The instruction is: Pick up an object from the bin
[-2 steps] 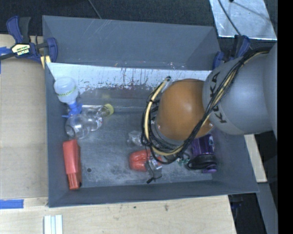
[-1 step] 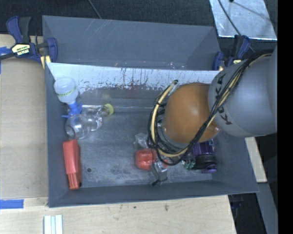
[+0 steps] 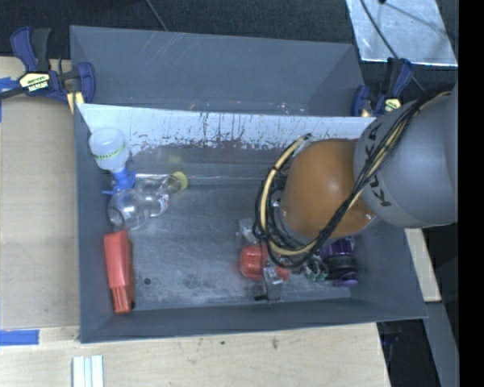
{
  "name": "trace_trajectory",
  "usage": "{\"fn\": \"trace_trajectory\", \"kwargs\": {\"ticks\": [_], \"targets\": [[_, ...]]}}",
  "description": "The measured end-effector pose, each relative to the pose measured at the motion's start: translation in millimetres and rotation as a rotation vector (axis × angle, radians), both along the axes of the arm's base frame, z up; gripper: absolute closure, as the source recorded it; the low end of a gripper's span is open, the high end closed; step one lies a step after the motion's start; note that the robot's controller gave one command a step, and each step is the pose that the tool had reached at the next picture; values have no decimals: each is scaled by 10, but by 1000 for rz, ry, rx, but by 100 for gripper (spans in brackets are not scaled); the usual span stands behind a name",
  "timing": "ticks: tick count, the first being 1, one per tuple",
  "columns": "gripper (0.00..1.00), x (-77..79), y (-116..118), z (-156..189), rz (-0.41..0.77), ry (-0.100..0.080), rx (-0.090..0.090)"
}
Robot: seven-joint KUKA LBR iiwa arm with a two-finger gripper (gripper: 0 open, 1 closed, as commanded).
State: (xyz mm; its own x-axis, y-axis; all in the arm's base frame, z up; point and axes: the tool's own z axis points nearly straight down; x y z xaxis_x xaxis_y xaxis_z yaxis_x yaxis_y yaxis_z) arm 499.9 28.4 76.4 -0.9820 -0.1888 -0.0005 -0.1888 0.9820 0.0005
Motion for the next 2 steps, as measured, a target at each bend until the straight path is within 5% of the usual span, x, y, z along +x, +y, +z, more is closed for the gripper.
{"fn": "trace_trajectory", "kwargs": {"ticks": [1,2], "targets": [[0,-4,-51,-48,21,1,-1],[100,28,-235,-59,-139,-2,0]]}}
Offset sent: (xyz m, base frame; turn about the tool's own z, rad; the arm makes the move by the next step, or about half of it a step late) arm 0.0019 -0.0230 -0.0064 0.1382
